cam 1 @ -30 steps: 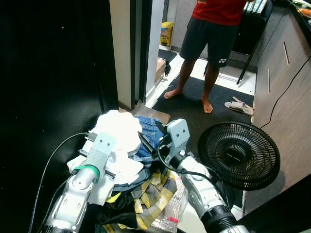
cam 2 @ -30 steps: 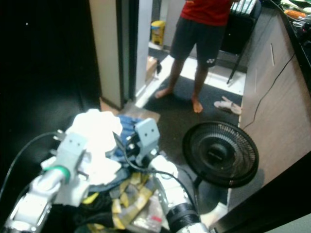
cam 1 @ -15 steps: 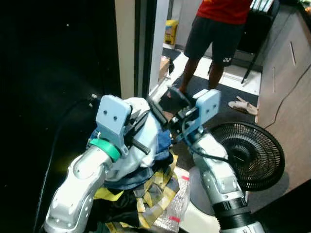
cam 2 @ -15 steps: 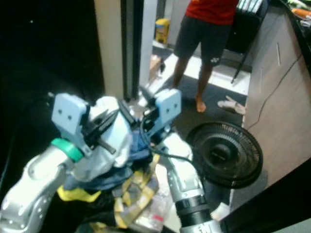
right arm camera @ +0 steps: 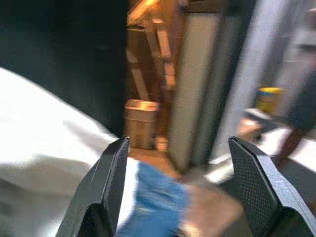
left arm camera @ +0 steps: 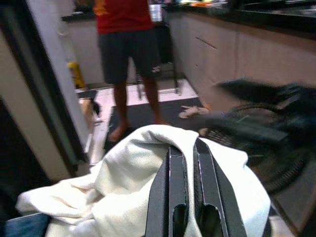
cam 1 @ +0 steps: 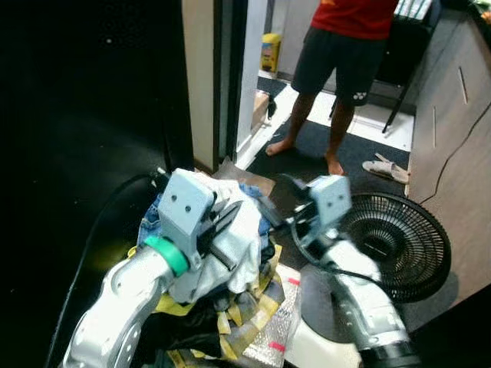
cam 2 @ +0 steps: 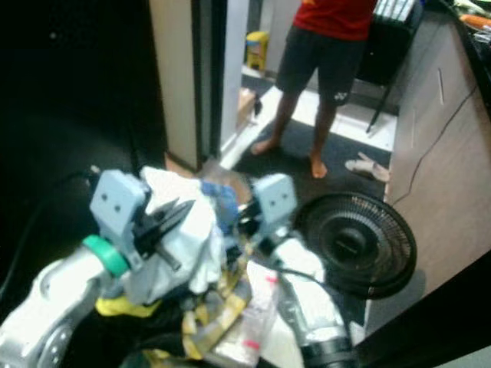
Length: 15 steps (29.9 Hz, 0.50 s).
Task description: Clothes washing
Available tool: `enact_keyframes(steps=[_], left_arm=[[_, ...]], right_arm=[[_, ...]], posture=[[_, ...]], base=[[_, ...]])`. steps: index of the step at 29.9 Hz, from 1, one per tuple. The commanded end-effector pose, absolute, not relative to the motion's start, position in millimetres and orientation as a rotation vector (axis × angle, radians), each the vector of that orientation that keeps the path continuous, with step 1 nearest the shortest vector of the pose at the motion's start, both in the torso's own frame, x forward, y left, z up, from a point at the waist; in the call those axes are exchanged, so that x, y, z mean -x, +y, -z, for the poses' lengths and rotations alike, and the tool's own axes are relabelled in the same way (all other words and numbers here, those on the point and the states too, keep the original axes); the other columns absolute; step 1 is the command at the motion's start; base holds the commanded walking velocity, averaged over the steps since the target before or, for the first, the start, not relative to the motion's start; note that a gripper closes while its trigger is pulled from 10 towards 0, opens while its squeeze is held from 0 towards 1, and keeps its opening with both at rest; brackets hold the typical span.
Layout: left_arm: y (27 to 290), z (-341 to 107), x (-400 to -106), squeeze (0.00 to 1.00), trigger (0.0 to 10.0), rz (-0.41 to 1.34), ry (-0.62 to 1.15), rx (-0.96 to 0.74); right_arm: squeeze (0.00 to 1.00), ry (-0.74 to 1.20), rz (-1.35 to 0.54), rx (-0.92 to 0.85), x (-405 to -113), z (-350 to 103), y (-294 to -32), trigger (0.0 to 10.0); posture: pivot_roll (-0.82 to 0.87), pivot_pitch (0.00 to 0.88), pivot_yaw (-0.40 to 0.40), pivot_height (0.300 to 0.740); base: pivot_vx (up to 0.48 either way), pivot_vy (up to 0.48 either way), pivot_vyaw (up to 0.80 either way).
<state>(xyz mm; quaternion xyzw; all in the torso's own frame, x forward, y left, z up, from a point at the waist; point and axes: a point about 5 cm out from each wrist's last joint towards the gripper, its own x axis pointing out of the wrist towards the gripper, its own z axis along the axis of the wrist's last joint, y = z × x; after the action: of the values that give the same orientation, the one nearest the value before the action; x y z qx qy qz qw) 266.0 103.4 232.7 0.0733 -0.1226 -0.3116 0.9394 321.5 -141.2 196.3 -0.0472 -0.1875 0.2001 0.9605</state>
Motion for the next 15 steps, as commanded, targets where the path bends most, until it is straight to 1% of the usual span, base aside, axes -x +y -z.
enact_keyframes(steps=[1,3,4,6,9,10,11,12,13,14,15], left_arm=[[104,-231,-267,0.0,10.0,0.635,-0.239,-0.154],[105,-231,-267,0.0,10.0,0.643,-0.235,-0.153],[105,-231,-267,0.0,10.0,0.643,-0.235,-0.153],[106,-231,-268,0.0,10.0,0.649,-0.233,-0.153],[106,-231,-268,0.0,10.0,0.65,-0.233,-0.152],[104,-231,-269,0.0,10.0,0.65,-0.233,-0.148],[104,-231,-269,0.0,10.0,0.65,-0.233,-0.148],[103,-231,-270,0.0,10.0,0.649,-0.235,-0.149],[103,-231,-270,0.0,10.0,0.649,-0.235,-0.149],[103,-232,-270,0.0,10.0,0.644,-0.237,-0.152],[103,-232,-270,0.0,10.0,0.644,-0.237,-0.152]], right_arm=[[0.0,-0.366,-0.383,0.097,-319,-192,-147,10.0],[0.0,-0.34,-0.349,0.124,-317,-188,-161,10.0],[0.0,-0.34,-0.349,0.124,-317,-188,-161,10.0],[0.0,-0.29,-0.314,0.132,-316,-176,-175,10.0],[0.0,-0.26,-0.318,0.12,-317,-169,-177,10.0],[0.0,-0.154,-0.422,0.007,-318,-145,-160,10.0],[0.0,-0.154,-0.422,0.007,-318,-145,-160,10.0],[0.0,-0.082,-0.551,-0.068,-313,-132,-141,10.0],[0.0,-0.082,-0.551,-0.068,-313,-132,-141,10.0],[0.0,-0.03,-0.693,-0.117,-303,-122,-123,10.0],[0.0,-0.03,-0.693,-0.117,-303,-122,-123,10.0]], posture=[[0.04,0.083,0.009,0.74],[0.04,0.085,0.012,0.74],[0.04,0.085,0.012,0.74],[0.03,0.085,0.019,0.74],[0.03,0.086,0.02,0.74],[0.04,0.088,0.017,0.74],[0.04,0.088,0.017,0.74],[0.04,0.088,0.015,0.74],[0.04,0.088,0.015,0.74],[0.06,0.09,0.007,0.74],[0.06,0.09,0.007,0.74]], base=[[0.0,0.0,0.0],[0.0,0.0,0.0],[0.0,0.0,0.0],[0.0,0.0,0.0],[0.0,0.0,0.0],[0.0,0.0,0.0],[0.0,0.0,0.0],[0.0,0.0,0.0],[0.0,0.0,0.0],[0.0,0.0,0.0],[0.0,0.0,0.0]])
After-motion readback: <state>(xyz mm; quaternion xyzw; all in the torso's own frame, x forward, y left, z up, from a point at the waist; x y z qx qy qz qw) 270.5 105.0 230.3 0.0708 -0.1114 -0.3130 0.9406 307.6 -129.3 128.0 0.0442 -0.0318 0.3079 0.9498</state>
